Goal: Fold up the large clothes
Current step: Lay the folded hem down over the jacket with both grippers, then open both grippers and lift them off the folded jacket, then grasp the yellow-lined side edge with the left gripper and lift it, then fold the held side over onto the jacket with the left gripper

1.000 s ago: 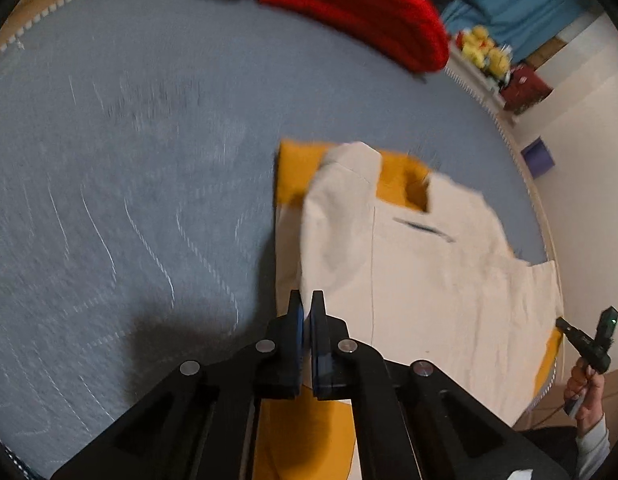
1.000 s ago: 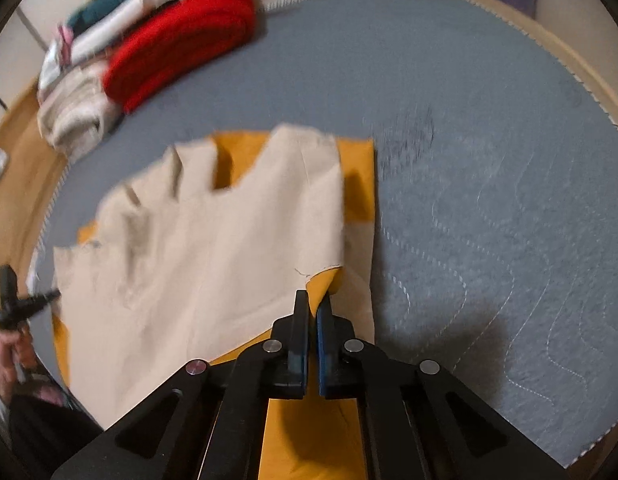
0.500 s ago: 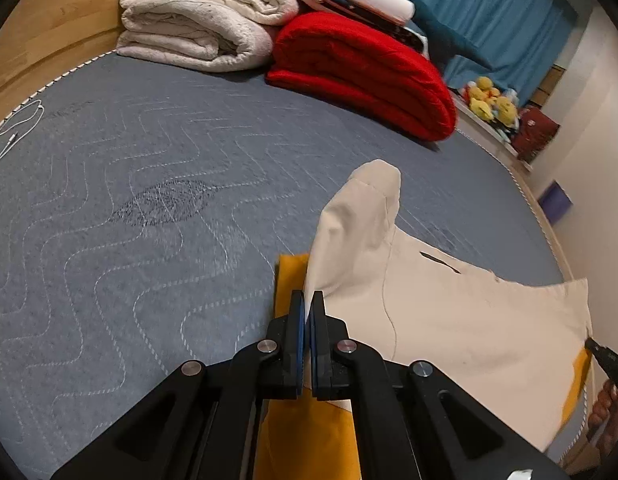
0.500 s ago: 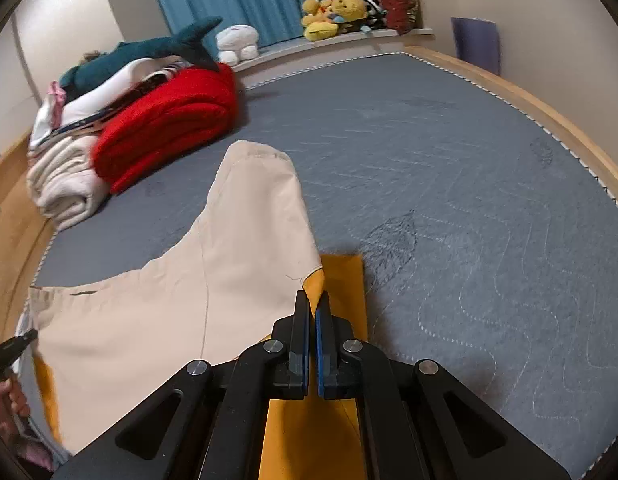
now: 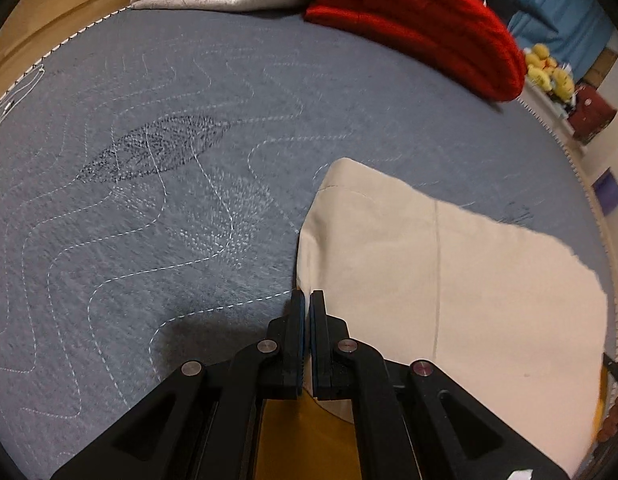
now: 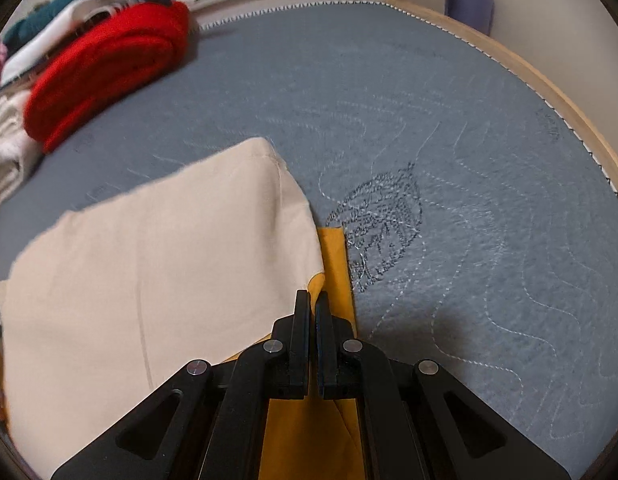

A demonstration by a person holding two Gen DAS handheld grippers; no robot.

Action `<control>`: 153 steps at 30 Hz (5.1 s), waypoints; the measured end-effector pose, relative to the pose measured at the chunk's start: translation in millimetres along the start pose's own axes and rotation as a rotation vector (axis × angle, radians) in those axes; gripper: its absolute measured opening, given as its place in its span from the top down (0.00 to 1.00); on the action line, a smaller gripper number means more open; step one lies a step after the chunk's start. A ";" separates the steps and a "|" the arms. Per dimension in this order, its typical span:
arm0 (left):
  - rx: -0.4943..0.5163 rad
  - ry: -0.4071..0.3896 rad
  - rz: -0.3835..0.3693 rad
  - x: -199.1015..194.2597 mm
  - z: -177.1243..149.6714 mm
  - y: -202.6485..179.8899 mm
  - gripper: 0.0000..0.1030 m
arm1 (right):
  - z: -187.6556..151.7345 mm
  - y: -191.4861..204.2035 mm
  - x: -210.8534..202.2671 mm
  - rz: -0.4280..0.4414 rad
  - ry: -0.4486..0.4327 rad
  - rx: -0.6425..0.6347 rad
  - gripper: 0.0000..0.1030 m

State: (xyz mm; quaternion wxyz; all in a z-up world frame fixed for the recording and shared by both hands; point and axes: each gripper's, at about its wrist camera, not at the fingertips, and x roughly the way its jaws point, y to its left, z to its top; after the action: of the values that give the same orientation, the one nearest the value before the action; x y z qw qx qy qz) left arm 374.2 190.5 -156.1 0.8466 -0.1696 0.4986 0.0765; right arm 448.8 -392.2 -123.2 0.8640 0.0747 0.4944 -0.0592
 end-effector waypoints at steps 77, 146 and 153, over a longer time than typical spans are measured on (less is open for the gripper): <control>0.182 -0.004 0.031 -195.2 -213.3 -38.7 0.80 | -216.3 51.4 -246.4 0.106 -0.232 -0.266 0.62; -0.182 -0.115 -0.188 -252.8 -172.3 42.7 0.90 | -247.3 259.2 -117.6 0.539 0.255 -0.527 0.70; -0.042 -0.180 -0.162 -271.1 -165.8 -5.7 0.90 | -239.0 261.6 -120.1 0.494 0.211 -0.538 0.70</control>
State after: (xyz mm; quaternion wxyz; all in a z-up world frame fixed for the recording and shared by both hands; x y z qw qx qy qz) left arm 107.1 135.8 7.1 0.8877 -0.2196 0.4033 0.0331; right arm 232.2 -87.1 -120.6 0.7853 -0.0324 0.5456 0.2907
